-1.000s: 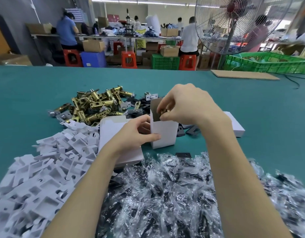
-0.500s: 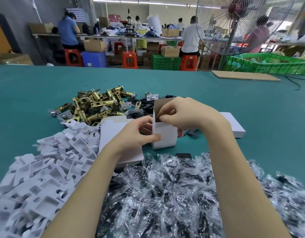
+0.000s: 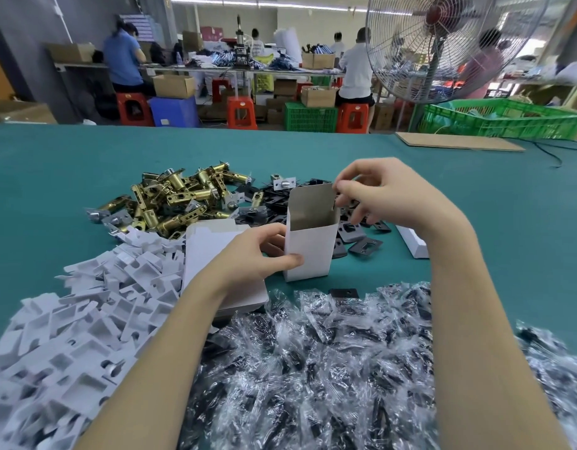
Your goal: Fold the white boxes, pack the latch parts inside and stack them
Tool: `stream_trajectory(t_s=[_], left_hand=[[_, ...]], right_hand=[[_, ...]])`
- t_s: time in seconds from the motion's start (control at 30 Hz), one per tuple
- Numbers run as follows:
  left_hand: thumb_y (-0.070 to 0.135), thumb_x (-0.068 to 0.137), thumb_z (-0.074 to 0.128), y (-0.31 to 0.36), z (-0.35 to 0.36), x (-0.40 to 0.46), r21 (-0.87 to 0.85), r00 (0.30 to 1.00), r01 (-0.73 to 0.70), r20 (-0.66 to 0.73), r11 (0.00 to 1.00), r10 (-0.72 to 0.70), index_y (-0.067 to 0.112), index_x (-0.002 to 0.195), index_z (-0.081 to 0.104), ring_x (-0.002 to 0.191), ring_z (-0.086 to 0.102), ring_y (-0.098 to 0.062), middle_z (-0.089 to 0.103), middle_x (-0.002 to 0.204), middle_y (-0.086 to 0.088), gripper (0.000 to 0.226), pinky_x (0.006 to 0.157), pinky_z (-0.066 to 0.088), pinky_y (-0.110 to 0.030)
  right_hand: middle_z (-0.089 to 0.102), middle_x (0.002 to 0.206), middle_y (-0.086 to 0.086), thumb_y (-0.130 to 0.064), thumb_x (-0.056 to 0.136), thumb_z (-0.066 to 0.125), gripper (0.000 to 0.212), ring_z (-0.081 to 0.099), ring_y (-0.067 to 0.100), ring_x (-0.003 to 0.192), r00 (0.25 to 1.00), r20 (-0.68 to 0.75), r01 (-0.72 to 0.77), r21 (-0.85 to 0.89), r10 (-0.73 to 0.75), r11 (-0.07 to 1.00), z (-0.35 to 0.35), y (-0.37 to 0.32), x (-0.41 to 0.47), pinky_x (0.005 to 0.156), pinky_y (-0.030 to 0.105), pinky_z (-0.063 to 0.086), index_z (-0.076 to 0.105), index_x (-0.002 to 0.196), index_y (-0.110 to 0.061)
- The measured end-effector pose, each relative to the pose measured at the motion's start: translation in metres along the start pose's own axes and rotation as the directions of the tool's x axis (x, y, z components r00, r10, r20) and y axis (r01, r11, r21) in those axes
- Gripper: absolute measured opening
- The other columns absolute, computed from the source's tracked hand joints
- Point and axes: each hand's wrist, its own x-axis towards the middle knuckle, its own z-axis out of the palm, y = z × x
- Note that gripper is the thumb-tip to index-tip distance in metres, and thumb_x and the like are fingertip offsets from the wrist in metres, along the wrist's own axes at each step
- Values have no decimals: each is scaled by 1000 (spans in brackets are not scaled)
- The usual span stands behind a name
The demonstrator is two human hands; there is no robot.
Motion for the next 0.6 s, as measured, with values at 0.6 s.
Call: stream_trajectory(t_s=[0.6], left_hand=[[29, 76, 88, -4, 0, 3, 262, 1000, -18, -16, 965, 23, 48, 111, 70, 96, 67, 2, 75, 102, 21, 44, 98, 54, -43]], right_hand=[[63, 92, -8, -25, 79, 81, 27, 57, 5, 76, 905, -61, -420, -269, 420, 867, 32, 96, 14, 58, 23, 41, 65, 99, -26]])
